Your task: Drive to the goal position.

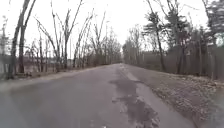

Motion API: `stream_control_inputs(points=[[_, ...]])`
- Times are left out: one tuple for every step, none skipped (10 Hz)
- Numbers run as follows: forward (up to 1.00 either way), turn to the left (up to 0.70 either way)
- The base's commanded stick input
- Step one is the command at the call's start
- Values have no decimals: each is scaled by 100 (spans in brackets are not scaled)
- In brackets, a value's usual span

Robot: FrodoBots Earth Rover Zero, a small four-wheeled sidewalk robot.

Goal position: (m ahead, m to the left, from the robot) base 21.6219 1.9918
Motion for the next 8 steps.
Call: stream_control_inputs(points=[[85, -2], [85, 0], [85, 0], [85, 0], [85, 0], [85, 0], [85, 0], [85, 0]])
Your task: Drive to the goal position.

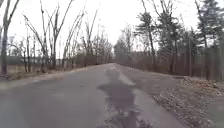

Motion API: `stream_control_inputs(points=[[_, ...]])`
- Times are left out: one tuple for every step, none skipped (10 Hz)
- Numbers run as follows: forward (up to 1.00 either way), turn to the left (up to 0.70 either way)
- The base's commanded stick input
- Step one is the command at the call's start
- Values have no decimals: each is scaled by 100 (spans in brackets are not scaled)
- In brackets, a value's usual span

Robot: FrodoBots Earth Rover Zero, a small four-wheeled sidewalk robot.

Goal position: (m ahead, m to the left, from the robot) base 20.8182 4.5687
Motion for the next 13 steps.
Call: stream_control_inputs(points=[[85, 0], [85, 0], [85, 0], [85, 0], [85, 0], [85, 0], [85, 0], [85, 0], [85, 0], [85, 0], [85, 0], [85, 0], [85, 0]])
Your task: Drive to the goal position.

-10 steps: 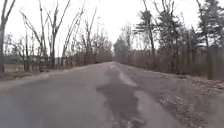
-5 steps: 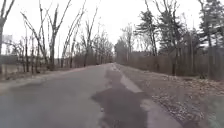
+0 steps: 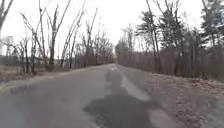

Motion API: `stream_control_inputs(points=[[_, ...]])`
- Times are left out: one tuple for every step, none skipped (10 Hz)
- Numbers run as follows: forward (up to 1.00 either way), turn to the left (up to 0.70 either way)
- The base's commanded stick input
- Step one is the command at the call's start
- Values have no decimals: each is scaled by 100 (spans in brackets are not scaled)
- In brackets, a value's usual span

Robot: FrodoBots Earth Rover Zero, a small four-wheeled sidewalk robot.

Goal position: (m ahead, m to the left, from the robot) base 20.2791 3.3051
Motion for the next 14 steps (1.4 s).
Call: stream_control_inputs(points=[[85, 0], [85, 0], [85, 0], [85, 0], [85, 0], [85, 0], [85, 0], [85, 0], [85, 0], [85, -1], [85, -12], [85, -23], [85, -33], [85, 0]])
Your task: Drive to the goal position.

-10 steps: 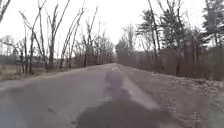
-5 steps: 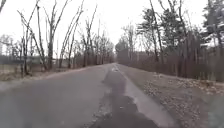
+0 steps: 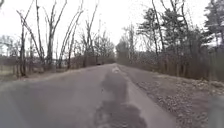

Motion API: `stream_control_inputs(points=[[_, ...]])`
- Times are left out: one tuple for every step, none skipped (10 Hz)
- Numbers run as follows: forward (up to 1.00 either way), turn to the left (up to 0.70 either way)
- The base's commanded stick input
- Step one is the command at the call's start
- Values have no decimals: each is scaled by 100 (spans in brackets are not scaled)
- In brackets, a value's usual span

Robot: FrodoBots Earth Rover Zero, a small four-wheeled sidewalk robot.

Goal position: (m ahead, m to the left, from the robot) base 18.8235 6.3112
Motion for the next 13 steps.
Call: stream_control_inputs(points=[[85, 0], [85, 0], [85, 0], [85, 0], [85, 0], [85, 0], [85, 0], [85, 0], [85, 0], [85, 0], [85, 0], [85, 0], [85, 0]])
